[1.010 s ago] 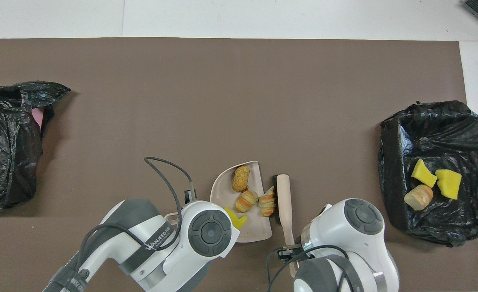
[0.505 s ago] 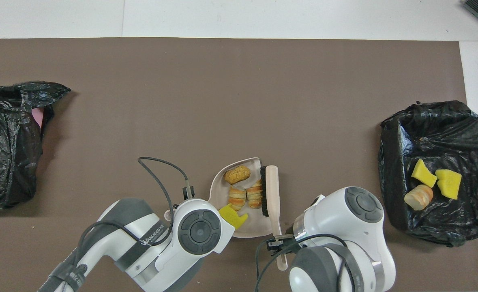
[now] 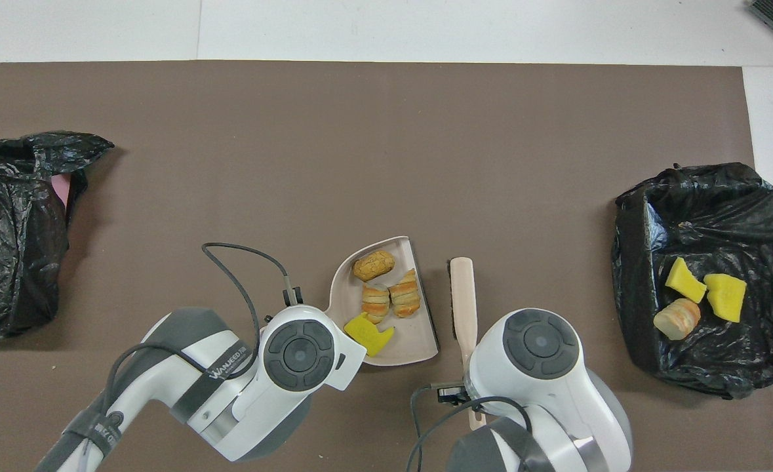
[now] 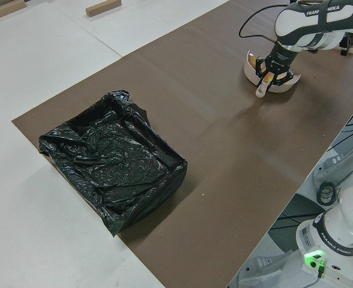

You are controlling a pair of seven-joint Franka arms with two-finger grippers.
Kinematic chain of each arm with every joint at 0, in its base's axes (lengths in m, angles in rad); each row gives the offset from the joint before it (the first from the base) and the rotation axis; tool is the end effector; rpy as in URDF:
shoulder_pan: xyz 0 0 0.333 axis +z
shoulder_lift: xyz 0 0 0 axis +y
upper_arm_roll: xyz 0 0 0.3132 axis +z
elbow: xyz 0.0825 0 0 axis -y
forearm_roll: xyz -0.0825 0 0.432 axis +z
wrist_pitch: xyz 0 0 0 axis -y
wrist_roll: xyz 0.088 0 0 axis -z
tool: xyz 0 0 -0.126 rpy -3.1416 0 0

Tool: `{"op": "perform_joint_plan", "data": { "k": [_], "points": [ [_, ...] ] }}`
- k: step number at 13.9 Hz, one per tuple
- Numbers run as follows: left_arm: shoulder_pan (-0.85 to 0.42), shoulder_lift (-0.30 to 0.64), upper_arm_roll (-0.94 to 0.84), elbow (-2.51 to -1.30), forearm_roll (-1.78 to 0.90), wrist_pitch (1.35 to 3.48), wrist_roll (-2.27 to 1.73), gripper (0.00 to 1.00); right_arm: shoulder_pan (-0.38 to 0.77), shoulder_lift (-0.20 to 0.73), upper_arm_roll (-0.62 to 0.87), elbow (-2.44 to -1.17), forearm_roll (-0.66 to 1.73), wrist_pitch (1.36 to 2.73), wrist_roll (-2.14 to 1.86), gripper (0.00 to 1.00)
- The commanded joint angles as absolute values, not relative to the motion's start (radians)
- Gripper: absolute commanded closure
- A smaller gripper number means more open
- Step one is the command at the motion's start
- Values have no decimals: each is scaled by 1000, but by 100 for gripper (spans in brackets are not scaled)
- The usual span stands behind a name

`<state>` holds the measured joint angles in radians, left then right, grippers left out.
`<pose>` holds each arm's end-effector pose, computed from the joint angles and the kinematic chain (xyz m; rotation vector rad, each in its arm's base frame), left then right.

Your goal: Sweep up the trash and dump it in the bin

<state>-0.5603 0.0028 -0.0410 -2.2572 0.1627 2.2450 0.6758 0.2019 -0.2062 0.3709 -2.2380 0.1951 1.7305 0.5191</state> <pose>0.4622 -0.3086 0.3081 -2.3263 1.9195 0.0297 0.3989 0.2833 0.3852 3.0369 -0.0407 -0.4974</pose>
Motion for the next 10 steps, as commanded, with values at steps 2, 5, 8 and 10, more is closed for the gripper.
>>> {"op": "perform_joint_plan", "data": {
  "k": [2,5,8,10],
  "points": [
    [-439,38,-44,-2134,118,2179,886,100,205,-212,382,-2235,271,1726,549,100],
    [-342,81,-43,-1998,88,2059,1067,100,331,-158,385,-2241,293,1830,655,100],
    [-252,106,-43,-1873,61,1950,1185,100,446,-59,385,-2241,293,1965,762,100],
    [-209,120,-43,-1803,61,1889,1270,100,477,-15,385,-2241,293,2000,764,100]
  ]
}}
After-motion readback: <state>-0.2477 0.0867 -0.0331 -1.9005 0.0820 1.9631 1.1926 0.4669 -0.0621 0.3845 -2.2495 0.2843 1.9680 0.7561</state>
